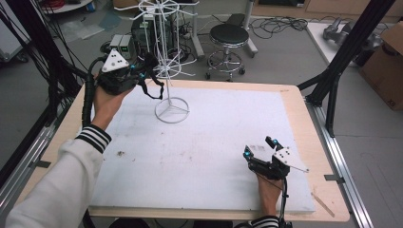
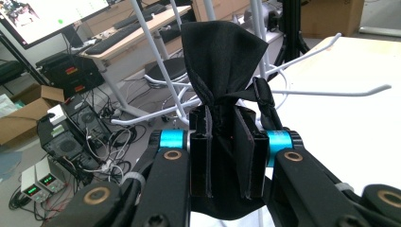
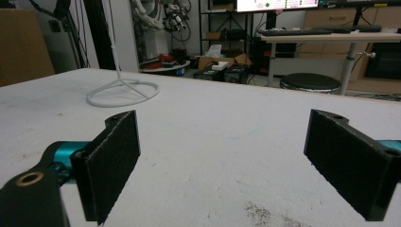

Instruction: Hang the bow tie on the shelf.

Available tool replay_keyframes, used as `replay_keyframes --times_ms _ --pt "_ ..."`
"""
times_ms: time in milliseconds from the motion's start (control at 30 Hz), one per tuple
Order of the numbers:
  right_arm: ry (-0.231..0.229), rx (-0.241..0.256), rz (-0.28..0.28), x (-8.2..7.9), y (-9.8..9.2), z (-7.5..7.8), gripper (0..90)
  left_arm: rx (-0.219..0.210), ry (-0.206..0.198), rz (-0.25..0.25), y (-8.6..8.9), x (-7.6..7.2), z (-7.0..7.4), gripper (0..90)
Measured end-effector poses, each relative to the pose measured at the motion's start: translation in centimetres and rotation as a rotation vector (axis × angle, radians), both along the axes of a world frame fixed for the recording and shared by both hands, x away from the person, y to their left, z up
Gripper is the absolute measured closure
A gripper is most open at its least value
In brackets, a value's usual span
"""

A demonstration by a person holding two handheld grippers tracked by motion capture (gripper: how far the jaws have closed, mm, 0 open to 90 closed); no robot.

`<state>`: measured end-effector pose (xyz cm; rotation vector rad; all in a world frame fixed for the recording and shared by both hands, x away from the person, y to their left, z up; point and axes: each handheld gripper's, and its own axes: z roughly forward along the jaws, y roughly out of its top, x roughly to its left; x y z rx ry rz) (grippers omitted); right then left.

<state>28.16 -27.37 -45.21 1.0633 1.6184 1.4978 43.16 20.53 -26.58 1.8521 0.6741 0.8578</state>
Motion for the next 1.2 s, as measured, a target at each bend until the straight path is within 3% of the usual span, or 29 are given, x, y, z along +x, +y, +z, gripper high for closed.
replay_keyframes --times_ms 267,400,700,900,1100,1200 --pt "-0.001 -0.002 -0.001 0.0 0.0 0.0 10.5 -0.004 0.030 0.003 0.0 0.4 -0.1 76.2" --pt "-0.001 -0.003 -0.001 0.0 0.0 0.0 10.5 -0.013 0.023 0.016 -0.3 0.4 -0.1 73.1" --pt "0.003 -0.001 0.000 0.0 0.0 0.0 10.5 -0.034 0.005 0.037 -0.4 0.1 0.2 59.7" --pt "0.004 -0.003 0.001 0.0 0.1 0.0 10.5 -0.068 0.012 0.060 -0.4 -0.4 0.5 41.5" --pt "0.006 -0.004 0.001 0.0 0.1 0.0 10.5 -0.149 0.018 -0.014 0.5 -1.8 1.0 21.7" --pt "0.008 -0.005 0.002 0.0 0.1 0.0 10.5 -0.177 0.001 -0.050 1.5 -3.6 0.6 20.1"
